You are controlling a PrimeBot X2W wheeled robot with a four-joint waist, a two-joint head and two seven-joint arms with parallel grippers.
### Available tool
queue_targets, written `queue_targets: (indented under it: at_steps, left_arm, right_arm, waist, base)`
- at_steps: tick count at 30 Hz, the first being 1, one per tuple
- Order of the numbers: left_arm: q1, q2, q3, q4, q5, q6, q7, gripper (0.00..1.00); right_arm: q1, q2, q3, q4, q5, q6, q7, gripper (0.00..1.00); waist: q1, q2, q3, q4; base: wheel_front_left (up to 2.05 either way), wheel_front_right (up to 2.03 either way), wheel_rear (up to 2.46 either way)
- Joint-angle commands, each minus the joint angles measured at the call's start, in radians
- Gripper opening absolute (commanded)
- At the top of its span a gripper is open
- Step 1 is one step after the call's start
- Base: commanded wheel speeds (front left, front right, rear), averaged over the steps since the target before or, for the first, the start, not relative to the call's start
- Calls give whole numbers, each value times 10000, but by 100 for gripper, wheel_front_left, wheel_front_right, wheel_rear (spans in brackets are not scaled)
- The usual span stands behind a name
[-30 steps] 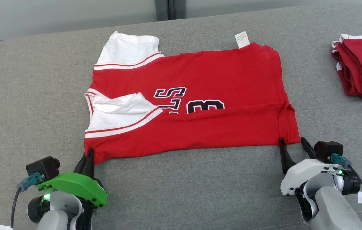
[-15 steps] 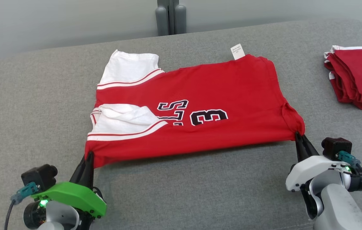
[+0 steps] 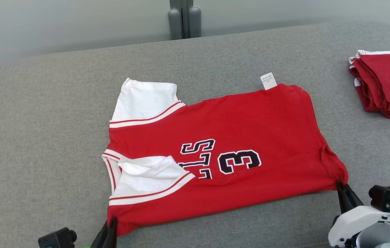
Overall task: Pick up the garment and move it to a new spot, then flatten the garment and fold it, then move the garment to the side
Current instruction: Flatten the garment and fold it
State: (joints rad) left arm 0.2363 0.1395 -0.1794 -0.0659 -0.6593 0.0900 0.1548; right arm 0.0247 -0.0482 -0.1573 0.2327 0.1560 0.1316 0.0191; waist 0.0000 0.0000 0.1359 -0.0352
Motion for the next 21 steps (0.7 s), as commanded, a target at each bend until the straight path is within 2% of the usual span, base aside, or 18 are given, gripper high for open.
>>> queue_targets:
  at_steps: [1,2,6,11,17,21]
  left_arm:
    - [72,84,35,63,92,90,-29,79]
    - [56,99,55,98,107,97,-68,100]
    - [-86,389,355,9,198,177,-176,100]
    - [-1060,1191,577,-280,617,43,15,100]
    - [-3677,2246,255,-347,1226,-441,1100,100]
    - [-5944,2869,-192,306,1591,-1030,2138,100]
  right_arm:
    - [108,-38,13,-110,137,-20,31,79]
    - [139,-41,30,-135,177,-20,36,100]
    - [227,-40,-76,-281,256,-20,-23,100]
    - [-48,-38,-346,-577,55,-19,-152,100]
    - [-776,-34,-46,-1112,-153,-19,-141,100]
    - [-1587,-34,402,-1335,-208,-19,-73,100]
  waist:
    - [0,0,40,-43]
    - [0,0,60,-71]
    - [0,0,178,-160]
    - [0,0,414,-263]
    - [0,0,972,-470]
    - [0,0,1676,-715]
  base:
    - [0,0,0]
    - [0,0,0]
    - [0,0,0]
    - [0,0,0]
    - [0,0,0]
    - [0,0,0]
